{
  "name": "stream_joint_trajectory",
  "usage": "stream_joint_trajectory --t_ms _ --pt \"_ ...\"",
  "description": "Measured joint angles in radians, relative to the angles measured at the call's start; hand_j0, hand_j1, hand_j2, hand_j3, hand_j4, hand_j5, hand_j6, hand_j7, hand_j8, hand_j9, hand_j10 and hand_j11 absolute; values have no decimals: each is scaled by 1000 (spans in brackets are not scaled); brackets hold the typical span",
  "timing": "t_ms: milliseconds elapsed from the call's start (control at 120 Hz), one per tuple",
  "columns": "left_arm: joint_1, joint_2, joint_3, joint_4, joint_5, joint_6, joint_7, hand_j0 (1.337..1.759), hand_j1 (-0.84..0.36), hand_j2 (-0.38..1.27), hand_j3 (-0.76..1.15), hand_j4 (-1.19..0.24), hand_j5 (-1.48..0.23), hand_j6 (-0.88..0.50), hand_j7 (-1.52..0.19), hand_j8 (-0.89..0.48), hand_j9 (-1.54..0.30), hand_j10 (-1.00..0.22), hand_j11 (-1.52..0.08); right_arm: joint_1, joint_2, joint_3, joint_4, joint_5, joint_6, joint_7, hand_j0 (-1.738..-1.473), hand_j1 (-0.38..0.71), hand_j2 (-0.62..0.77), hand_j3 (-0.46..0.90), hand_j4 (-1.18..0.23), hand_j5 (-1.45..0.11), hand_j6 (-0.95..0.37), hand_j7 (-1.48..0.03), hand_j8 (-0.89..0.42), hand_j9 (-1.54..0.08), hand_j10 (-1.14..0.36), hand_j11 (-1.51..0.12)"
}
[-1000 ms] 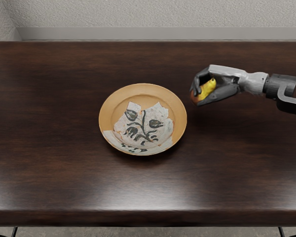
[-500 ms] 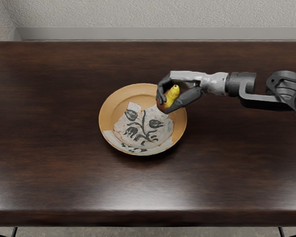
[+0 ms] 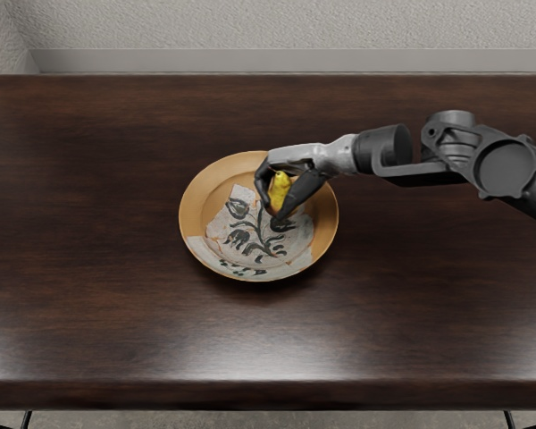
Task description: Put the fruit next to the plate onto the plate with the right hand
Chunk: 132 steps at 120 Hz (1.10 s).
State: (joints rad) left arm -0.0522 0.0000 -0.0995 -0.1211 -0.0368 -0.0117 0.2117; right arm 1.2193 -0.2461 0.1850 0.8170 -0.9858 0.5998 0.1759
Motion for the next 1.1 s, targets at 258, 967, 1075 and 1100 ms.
stream_joint_trajectory --t_ms 258,967,1075,1100 --pt "0 0 0 0 0 0 0 1658 331 3 0 -15 -19 -16 -19 -16 -19 -15 -19 -6 43 4 1 45 -90 -67 -1656 -108 71 0 -242 -364 -181 -332 -50 -360 -54 -360" --pt "0 0 0 0 0 0 0 1658 331 3 0 -16 -20 -16 -20 -16 -20 -15 -20 -18 -300 39 91 128 11 75 -1658 -343 4 0 -10 -12 -9 -10 -4 -11 -3 -11" --pt "0 0 0 -1 1 0 0 1658 331 3 0 -15 -20 -16 -19 -15 -19 -15 -19 -26 -326 38 92 139 11 74 -1658 -346 3 0 -7 -7 -6 -6 -3 -7 -2 -7" --pt "-5 0 -1 -4 2 -1 0 1658 331 3 0 -15 -20 -15 -19 -15 -19 -15 -19 -28 -329 38 92 141 11 74 -1658 -347 3 0 -6 -6 -6 -5 -3 -6 -2 -6"
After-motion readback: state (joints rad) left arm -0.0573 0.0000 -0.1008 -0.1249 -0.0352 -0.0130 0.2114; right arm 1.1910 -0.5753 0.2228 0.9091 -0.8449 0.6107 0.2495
